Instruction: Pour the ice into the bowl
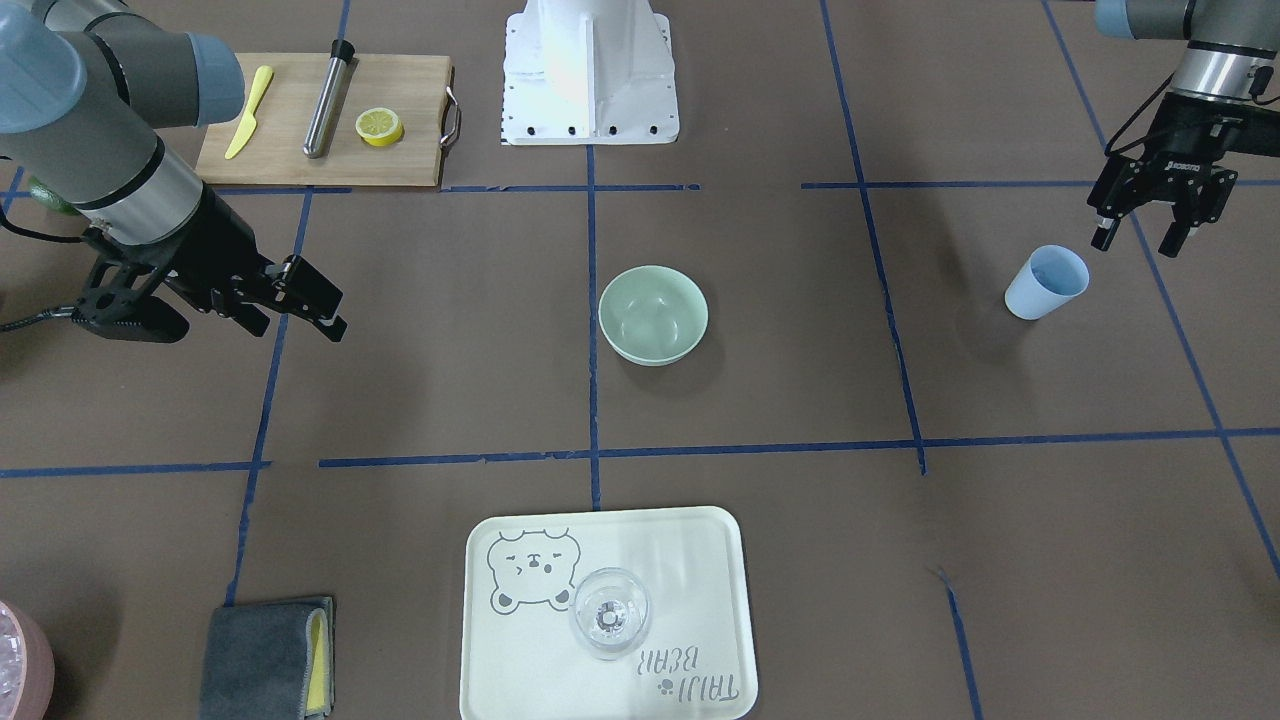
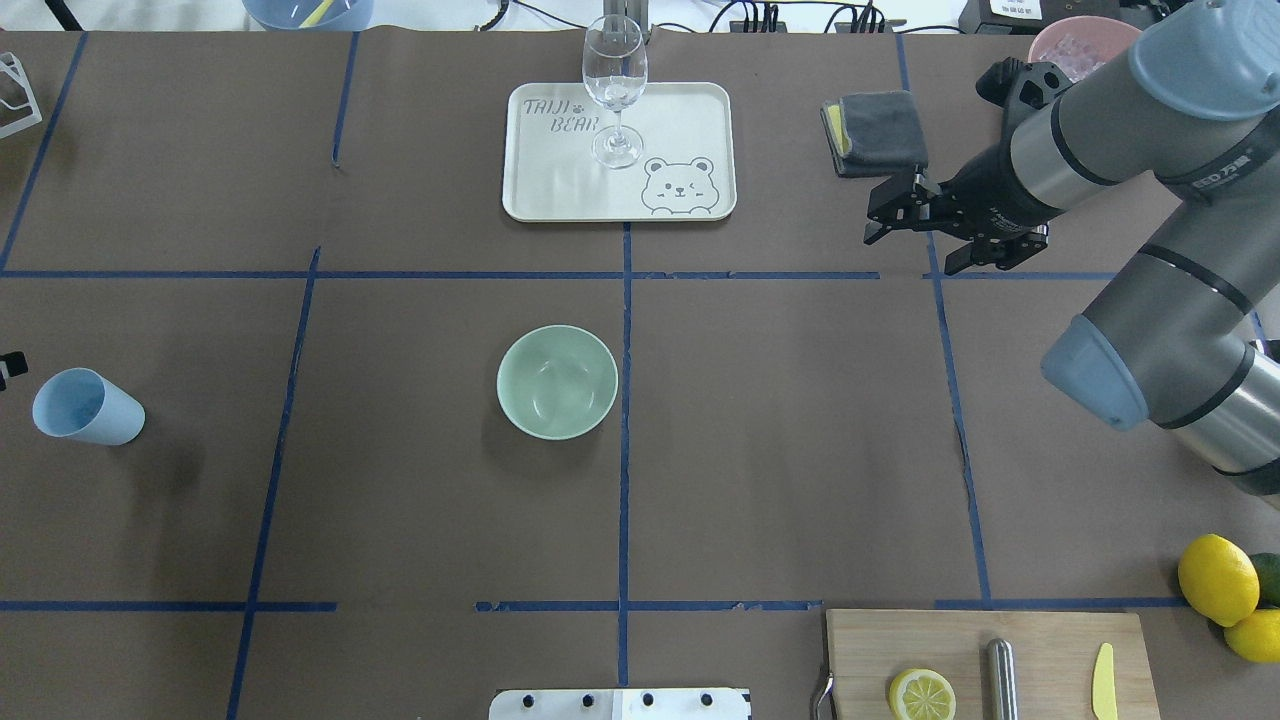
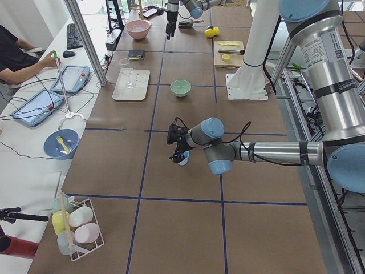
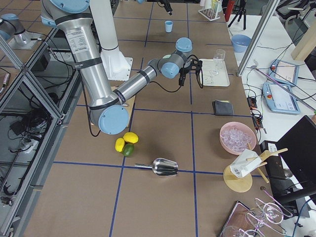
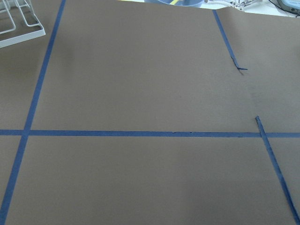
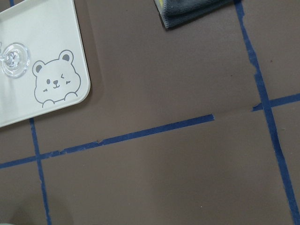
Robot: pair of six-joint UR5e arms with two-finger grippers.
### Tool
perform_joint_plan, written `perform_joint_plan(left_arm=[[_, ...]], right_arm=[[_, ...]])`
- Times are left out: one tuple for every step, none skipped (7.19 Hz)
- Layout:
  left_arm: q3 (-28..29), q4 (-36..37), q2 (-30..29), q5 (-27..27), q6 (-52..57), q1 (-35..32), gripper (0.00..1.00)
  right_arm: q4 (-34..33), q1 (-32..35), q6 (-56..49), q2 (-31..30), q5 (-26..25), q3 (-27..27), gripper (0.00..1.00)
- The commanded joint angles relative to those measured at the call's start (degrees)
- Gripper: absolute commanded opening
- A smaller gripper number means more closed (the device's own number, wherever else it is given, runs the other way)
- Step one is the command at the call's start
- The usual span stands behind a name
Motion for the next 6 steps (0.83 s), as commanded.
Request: perform_joint_plan(left_arm=[[-0.54,-0.46,2.72,19.02,-11.04,15.81,1.0],[-0.62,-0.46,3.69,26.42,-11.53,19.81,1.0],[-0.71,-0.46,3.88,31.97,-11.53,22.72,1.0],[-0.62,-0.46,3.79,38.12,-11.53,26.41,1.0],[-0.62,-0.38,3.88,42.79,-11.53,30.53,1.0],[-0.01,0.06,3.88,46.58,-11.8,33.79,1.0]], right_arm=[[0.0,0.05,0.0,-0.14,0.15,0.29,1.0],[0.0,0.05,-0.08,-0.23,-0.11,-0.06,1.0],[0.0,0.05,-0.09,-0.32,-0.03,0.03,1.0],[0.09,0.05,-0.09,-0.32,0.06,0.03,1.0],[0.0,0.05,-0.09,-0.32,0.06,-0.06,1.0],[0.0,-0.04,-0.17,-0.32,-0.11,-0.15,1.0]])
